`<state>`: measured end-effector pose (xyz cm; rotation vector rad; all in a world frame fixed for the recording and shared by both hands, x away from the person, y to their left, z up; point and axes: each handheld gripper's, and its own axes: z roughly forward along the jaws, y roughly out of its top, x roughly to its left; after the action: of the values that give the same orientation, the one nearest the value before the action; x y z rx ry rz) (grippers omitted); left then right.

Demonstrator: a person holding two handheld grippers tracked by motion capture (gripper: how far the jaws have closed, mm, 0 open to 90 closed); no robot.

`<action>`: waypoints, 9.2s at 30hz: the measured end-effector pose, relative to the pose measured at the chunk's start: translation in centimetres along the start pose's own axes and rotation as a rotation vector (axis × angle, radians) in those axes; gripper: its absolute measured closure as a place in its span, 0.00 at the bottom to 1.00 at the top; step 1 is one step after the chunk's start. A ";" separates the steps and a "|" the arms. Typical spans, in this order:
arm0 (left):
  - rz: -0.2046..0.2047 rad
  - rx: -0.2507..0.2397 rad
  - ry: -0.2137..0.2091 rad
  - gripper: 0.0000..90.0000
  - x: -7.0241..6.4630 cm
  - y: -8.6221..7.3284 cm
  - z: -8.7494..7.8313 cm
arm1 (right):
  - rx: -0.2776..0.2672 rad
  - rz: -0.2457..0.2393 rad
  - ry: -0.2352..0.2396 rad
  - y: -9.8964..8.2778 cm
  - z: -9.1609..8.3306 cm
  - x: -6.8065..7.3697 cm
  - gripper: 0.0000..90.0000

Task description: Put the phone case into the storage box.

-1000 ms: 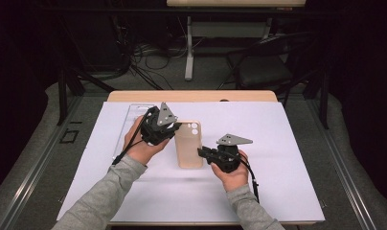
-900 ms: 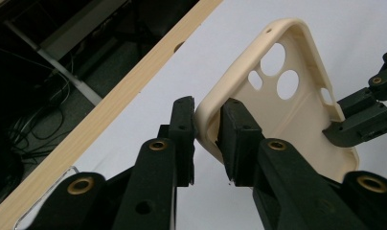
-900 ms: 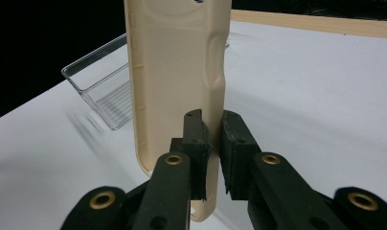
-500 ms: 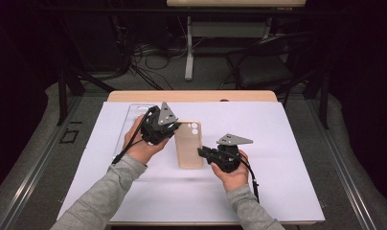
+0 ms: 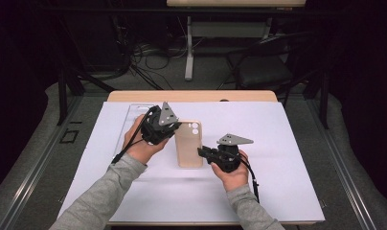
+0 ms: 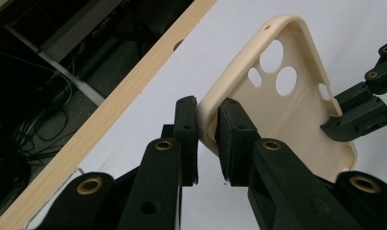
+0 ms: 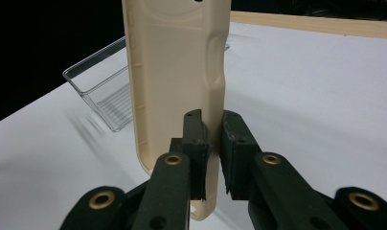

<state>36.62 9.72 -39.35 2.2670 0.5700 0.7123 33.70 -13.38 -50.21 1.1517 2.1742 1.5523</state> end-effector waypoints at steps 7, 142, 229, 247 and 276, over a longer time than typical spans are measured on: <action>-0.001 -0.003 -0.002 0.88 0.0 0.0 -0.1 | 0.004 0.011 0.009 0.0 0.0 0.0 0.91; -0.117 -0.074 0.227 0.88 14.4 -5.9 -3.5 | 0.016 -0.101 -0.197 -1.5 -2.1 -0.9 0.17; 0.020 -0.049 0.468 0.88 19.3 -7.7 2.9 | -0.044 -0.031 -0.250 -2.4 -3.9 -2.8 0.00; 0.043 -0.049 0.488 0.88 18.5 -8.7 4.7 | -0.045 -0.032 -0.252 -2.7 -4.0 -2.8 0.00; 0.048 -0.070 0.504 0.88 17.1 -10.7 6.1 | -0.011 -0.044 -0.237 -3.1 -3.2 -2.4 0.00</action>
<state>51.26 23.76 -45.17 2.0401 0.7092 1.3219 32.00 -17.74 -52.22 1.2078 2.0202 1.3327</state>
